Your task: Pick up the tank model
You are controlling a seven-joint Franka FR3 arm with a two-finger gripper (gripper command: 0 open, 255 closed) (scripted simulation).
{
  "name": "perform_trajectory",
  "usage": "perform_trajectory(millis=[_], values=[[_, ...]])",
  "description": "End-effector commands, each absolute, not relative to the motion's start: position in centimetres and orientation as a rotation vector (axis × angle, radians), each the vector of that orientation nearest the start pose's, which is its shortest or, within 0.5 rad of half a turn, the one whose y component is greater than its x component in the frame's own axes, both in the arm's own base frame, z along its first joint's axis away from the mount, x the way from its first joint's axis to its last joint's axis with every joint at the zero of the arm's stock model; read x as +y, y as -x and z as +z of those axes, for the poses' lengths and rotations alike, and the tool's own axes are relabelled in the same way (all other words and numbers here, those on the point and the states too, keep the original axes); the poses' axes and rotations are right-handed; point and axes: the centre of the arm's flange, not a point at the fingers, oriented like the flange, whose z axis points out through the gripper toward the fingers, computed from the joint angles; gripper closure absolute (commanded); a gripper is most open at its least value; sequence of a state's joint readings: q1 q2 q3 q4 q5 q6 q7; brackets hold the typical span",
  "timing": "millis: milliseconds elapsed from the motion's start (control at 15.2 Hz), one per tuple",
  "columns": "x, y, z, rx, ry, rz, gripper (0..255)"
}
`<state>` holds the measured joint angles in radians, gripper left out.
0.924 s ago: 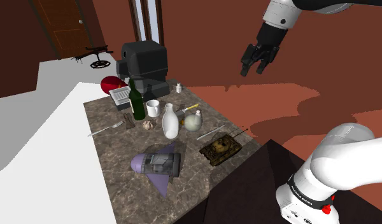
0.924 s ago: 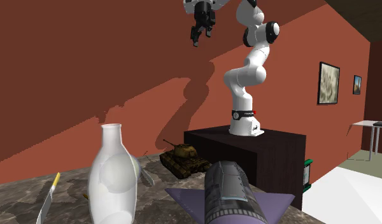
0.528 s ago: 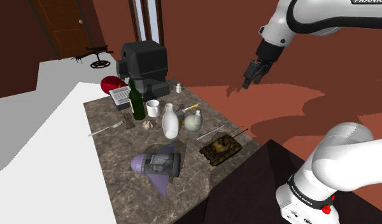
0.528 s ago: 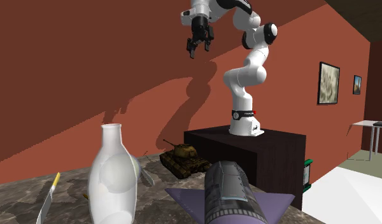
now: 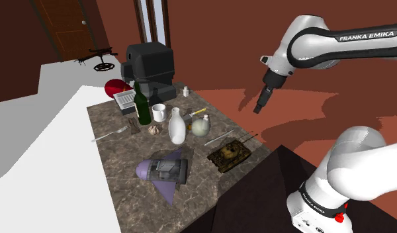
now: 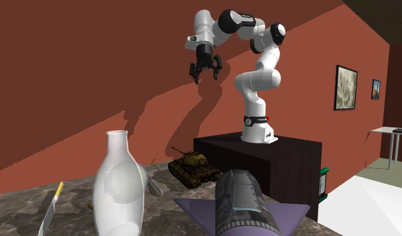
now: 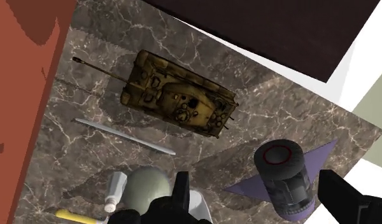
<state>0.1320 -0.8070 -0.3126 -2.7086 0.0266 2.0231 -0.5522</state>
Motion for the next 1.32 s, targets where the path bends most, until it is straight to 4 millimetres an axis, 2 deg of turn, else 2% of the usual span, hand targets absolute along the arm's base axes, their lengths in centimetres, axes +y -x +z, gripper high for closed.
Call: perform_trajectory(millis=[0, 660, 1254], values=[[-6.5, -32.5, 43.1, -0.776, 2.811, -0.254, 0], [-9.6, -36.4, 30.2, -1.356, 2.53, -0.263, 0], [-10.3, -41.3, 18.8, -1.816, 2.184, -0.26, 0]])
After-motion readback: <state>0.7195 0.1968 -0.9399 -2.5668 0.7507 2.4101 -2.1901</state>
